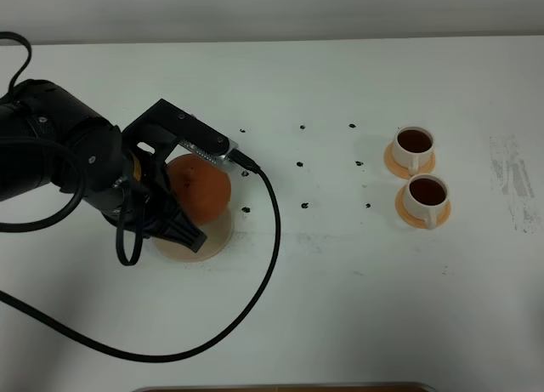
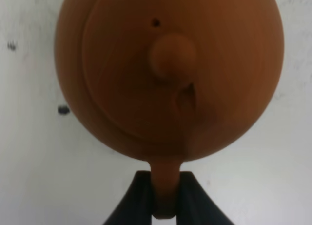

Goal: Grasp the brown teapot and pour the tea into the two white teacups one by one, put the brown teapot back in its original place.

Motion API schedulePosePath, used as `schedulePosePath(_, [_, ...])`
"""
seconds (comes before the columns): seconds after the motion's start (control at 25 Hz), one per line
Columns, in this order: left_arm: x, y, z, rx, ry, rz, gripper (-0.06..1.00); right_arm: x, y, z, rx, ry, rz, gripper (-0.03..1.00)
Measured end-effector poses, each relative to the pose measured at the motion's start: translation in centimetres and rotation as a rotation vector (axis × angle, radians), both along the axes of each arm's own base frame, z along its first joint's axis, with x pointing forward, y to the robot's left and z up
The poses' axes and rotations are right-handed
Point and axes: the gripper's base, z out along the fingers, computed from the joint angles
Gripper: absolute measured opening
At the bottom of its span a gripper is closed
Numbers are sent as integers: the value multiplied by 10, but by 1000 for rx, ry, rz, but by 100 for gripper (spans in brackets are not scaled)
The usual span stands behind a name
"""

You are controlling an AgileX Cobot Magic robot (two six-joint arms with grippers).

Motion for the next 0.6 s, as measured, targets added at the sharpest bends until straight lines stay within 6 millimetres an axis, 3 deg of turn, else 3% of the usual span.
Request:
schedulePosePath(0.32, [-4, 24, -19, 12, 42, 86, 13, 0, 0, 0, 1, 0, 0, 22])
schedulePosePath(0.6, [1, 22, -29, -11, 14, 78, 13, 0, 0, 0, 1, 0, 0, 22])
